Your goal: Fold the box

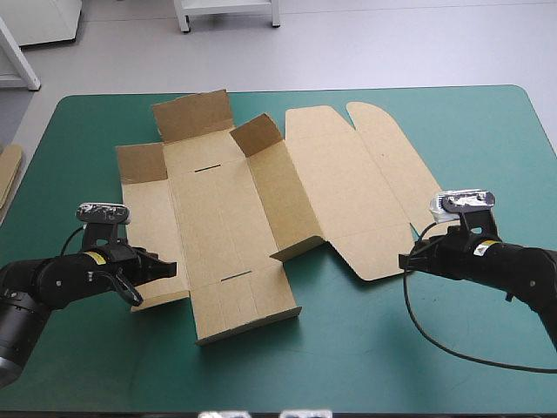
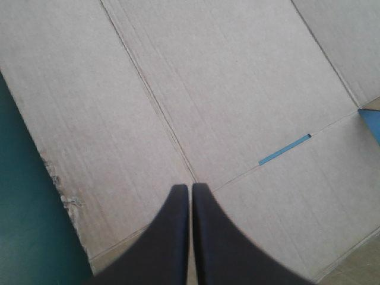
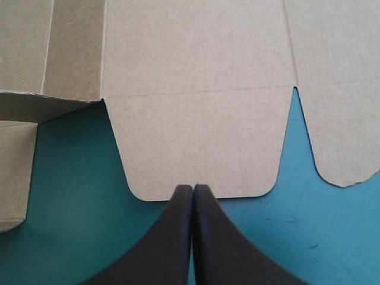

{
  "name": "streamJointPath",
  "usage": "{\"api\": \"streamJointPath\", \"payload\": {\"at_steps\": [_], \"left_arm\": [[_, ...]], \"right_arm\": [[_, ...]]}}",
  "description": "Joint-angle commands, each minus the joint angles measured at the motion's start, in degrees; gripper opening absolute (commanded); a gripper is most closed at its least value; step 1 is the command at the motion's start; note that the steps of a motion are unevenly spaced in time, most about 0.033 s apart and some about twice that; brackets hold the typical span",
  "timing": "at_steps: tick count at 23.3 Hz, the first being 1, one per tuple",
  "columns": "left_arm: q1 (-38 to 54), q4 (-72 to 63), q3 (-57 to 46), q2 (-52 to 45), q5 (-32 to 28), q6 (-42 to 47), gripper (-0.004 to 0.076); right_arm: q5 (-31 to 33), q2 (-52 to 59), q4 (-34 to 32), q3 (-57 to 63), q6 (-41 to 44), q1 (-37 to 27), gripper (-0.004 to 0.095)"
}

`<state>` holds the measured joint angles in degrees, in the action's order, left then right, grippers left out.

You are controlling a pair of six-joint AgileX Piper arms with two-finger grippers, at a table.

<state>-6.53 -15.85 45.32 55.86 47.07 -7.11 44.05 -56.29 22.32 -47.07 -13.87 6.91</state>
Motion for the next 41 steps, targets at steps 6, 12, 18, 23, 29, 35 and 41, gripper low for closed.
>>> {"api": "streamJointPath", "payload": {"at_steps": [6, 12, 18, 23, 29, 35, 41], "left_arm": [[-0.10, -1.13, 1.86, -0.48, -2.63, 0.13, 0.0008], [-0.10, -1.13, 1.86, -0.48, -2.63, 0.03, 0.0008], [-0.10, -2.25, 1.97, -0.48, -5.20, 0.90, 0.0008], [5.32, -15.01, 5.64, 6.83, -0.78, -6.94, 0.0008], [20.72, -35.70, 10.94, 17.71, 15.93, -26.60, 0.0008], [33.07, -48.43, 11.19, 22.32, 20.40, -34.28, 0.0213], [36.55, -44.83, 11.19, 25.60, 20.28, -33.89, 0.0524]], "right_arm": [[-2.26, 0.44, 1.18, -2.00, -0.44, -0.57, -0.0013], [-2.26, 0.44, 1.18, -2.00, -0.44, -0.57, -0.0013], [-2.26, 0.44, 1.40, -2.00, -0.44, -0.57, -0.0013], [-2.51, 0.12, 1.40, -2.00, -0.44, -0.57, -0.0013], [-2.51, 0.12, 1.27, -2.00, -0.44, -0.57, -0.0013], [-1.97, 0.12, 1.38, -2.00, -0.44, -0.57, -0.0013], [-1.87, 0.12, 1.38, -2.00, -0.44, -0.57, -0.0013]]}}
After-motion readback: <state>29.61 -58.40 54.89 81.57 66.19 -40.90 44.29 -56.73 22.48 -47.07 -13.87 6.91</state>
